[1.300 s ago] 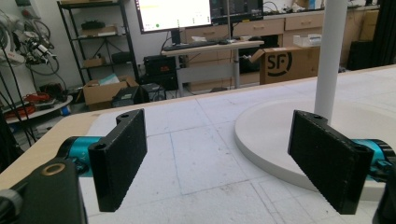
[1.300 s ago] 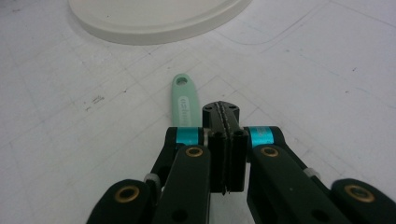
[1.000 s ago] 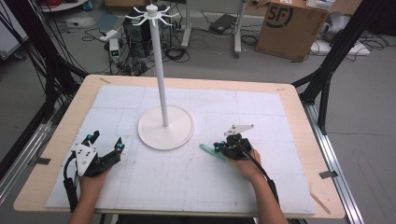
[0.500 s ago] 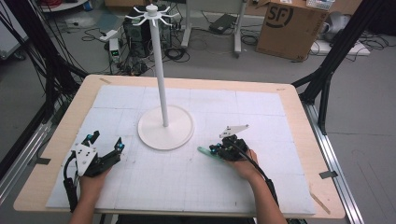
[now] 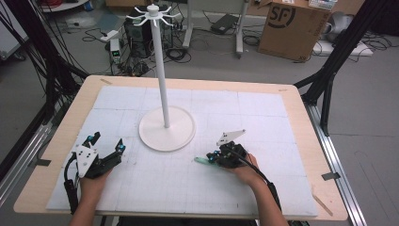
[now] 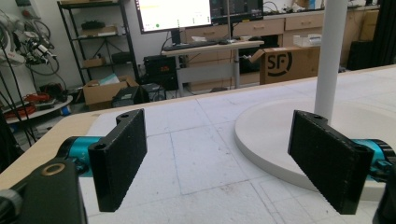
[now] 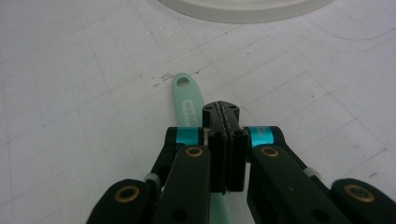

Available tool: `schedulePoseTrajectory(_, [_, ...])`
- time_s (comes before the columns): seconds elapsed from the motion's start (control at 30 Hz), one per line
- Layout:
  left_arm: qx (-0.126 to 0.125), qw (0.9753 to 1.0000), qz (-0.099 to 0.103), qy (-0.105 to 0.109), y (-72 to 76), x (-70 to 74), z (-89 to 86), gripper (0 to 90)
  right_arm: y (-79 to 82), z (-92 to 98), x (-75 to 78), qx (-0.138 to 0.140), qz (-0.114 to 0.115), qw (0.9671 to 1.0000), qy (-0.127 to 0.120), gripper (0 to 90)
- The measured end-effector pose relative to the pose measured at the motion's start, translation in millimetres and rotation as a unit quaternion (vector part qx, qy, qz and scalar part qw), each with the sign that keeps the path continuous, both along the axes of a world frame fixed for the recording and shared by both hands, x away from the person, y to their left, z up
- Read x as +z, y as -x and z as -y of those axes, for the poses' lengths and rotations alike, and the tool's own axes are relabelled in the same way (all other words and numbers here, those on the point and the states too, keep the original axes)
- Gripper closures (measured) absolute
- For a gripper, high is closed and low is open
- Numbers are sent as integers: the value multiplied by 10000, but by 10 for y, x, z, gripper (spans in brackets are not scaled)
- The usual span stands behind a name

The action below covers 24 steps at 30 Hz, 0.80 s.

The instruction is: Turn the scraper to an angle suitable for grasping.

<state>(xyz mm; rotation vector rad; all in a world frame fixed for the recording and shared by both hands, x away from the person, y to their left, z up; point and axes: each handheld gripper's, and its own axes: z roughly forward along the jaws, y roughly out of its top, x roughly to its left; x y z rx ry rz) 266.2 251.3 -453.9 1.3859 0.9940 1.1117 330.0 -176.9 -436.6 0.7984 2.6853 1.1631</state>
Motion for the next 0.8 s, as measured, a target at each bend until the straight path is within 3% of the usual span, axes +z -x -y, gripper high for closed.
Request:
schedulePoseTrajectory(0.4, [1,10000,5,-1,0,0,1,201,19,4,-11,27,-33,10000,-52,900])
schedulePoseTrajectory(0.57, [0,10000,7,0,0,0,1,201,23,57,-31,-162,164,9995,-222,871])
schedulePoseTrajectory(0.7, [2,10000,7,-2,1,0,1,201,104,227,18,-721,614,9927,-749,856])
schedulePoseTrajectory(0.77, [-5,10000,6,-14,1,0,1,201,157,316,43,-1012,793,9871,-951,856])
schedulePoseTrajectory(0.8, [1,10000,11,-10,1,-1,2,200,200,380,58,-1235,937,9819,-1093,854])
